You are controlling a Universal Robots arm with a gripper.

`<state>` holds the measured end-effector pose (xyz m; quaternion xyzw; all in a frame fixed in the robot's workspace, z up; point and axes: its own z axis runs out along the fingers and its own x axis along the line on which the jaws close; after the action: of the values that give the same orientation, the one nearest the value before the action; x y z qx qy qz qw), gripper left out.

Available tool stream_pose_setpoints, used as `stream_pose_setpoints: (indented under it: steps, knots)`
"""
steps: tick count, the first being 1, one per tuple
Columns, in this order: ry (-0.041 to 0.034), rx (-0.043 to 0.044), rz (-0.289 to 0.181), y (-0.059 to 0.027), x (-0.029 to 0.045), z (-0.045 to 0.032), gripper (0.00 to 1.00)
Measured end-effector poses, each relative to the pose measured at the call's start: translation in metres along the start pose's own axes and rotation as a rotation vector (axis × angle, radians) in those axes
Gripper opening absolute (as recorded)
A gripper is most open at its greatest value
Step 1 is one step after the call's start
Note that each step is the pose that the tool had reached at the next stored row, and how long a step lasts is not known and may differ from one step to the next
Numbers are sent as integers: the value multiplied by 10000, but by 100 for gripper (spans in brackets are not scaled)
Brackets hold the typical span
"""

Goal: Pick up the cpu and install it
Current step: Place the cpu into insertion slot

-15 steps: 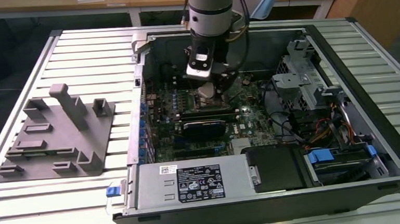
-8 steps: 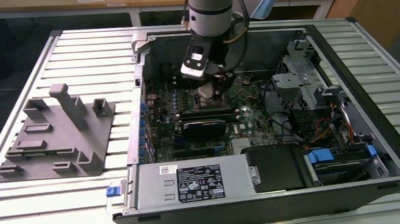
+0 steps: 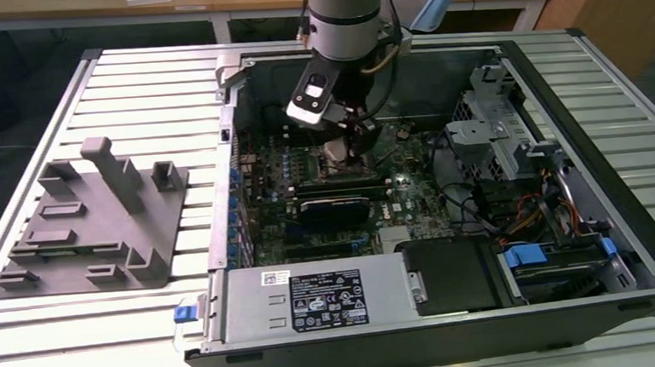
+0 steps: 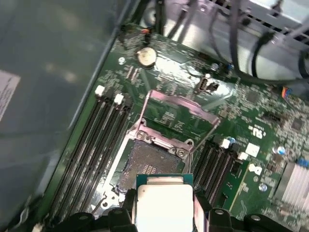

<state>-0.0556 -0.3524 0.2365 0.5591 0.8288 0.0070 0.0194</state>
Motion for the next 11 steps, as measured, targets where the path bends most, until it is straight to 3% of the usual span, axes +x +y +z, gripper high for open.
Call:
stream_pose_setpoints:
  steps: [11]
  knots:
    - [-66, 48, 1987, -1, 0, 21, 55]
